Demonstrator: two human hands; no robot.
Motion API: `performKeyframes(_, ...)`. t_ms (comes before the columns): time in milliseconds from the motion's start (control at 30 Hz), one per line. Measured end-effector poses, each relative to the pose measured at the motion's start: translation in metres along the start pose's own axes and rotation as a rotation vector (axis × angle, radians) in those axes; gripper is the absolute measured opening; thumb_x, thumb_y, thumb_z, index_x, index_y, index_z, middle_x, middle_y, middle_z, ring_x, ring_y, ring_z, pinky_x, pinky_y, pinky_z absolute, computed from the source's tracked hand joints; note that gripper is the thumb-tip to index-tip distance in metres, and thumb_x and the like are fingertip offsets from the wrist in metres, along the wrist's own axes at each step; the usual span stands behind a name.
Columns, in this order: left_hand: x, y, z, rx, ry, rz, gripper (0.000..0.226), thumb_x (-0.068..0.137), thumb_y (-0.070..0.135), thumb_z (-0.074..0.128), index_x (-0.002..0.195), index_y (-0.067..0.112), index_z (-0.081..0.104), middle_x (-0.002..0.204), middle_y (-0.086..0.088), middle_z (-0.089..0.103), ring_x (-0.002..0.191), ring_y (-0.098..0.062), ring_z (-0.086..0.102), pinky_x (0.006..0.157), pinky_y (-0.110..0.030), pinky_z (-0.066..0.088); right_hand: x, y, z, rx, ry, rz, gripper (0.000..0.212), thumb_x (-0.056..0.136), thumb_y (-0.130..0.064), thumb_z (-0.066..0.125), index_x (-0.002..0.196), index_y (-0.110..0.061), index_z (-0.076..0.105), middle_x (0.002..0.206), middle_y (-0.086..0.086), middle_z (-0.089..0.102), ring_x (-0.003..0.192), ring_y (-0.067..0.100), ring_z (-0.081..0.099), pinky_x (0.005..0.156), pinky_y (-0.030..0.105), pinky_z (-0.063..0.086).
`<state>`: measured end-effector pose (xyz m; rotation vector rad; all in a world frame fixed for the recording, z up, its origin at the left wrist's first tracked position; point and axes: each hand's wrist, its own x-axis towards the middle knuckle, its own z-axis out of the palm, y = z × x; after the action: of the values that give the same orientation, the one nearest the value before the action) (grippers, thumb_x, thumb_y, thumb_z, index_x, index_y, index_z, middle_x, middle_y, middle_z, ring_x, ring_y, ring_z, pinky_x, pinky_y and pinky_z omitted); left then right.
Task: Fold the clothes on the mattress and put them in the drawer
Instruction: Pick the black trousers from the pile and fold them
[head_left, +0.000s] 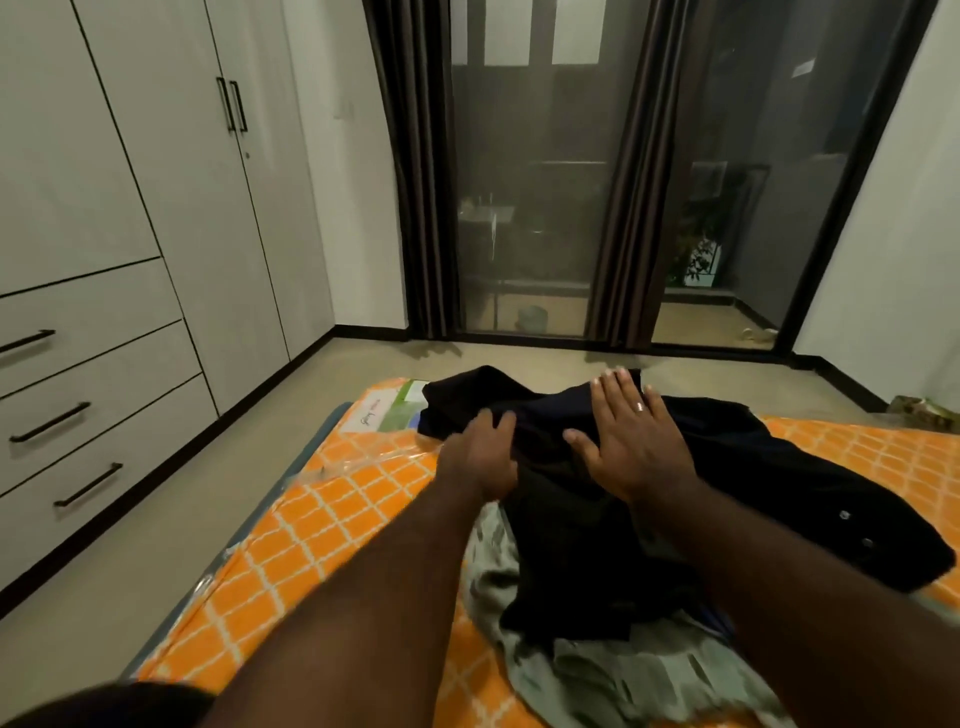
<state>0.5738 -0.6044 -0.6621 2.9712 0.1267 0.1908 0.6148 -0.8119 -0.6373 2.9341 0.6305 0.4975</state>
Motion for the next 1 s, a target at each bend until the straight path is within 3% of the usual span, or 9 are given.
performKeyframes(267,0.023,0.021,-0.086,-0.108,0.118,-0.05,0.064,0.092,0.036,0.063,0.148,0.02,0.037,0.147,-0.013,0.04,0.128,-0.035,0.051,0.099,-0.049,0.05,0.016,0.015,-0.052,0.116,0.037,0.064,0.082,0.102,-0.067,0.013,0.163,-0.013,0.006,0.171,0.006,0.0,0.158,0.02,-0.007,0.128,0.047,0.001)
performKeyframes(400,0.003,0.043,-0.047,-0.171,0.011,-0.019,0.059,0.089,0.034,0.063,0.141,0.019,0.04,0.141,-0.014,0.042,0.124,-0.037,0.052,0.098,-0.052,0.051,-0.033,0.037,-0.026,0.133,-0.065,-0.002,0.078,0.104,-0.064,0.019,0.164,-0.015,0.009,0.172,0.005,0.005,0.158,0.019,-0.003,0.128,0.042,0.005)
performKeyframes(533,-0.029,0.053,0.011,-0.139,-0.085,0.003,0.069,0.088,0.04,0.066,0.146,0.019,0.034,0.147,-0.017,0.037,0.134,-0.043,0.043,0.104,-0.053,0.046,-0.059,0.052,-0.017,0.213,-0.338,-0.08,0.075,0.105,-0.057,0.035,0.164,-0.02,0.006,0.172,-0.001,0.003,0.158,0.014,-0.003,0.127,0.039,0.007)
performKeyframes(900,-0.05,0.085,0.047,-0.149,-0.125,0.037,0.074,0.09,0.039,0.064,0.152,0.019,0.03,0.149,-0.015,0.037,0.135,-0.038,0.044,0.106,-0.05,0.045,-0.059,0.051,-0.001,0.357,-0.411,0.088,0.079,0.102,-0.026,0.056,0.163,-0.011,0.009,0.17,0.011,0.011,0.157,0.031,0.008,0.126,0.045,0.019)
performKeyframes(1000,-0.041,0.086,0.055,-0.182,-0.129,0.045,0.071,0.088,0.029,0.063,0.15,0.014,0.032,0.145,-0.016,0.04,0.134,-0.039,0.042,0.107,-0.049,0.044,-0.053,0.053,0.017,0.401,-0.427,0.156,0.081,0.1,-0.025,0.059,0.164,-0.019,0.01,0.171,0.012,-0.001,0.155,0.035,0.015,0.125,0.044,0.024)
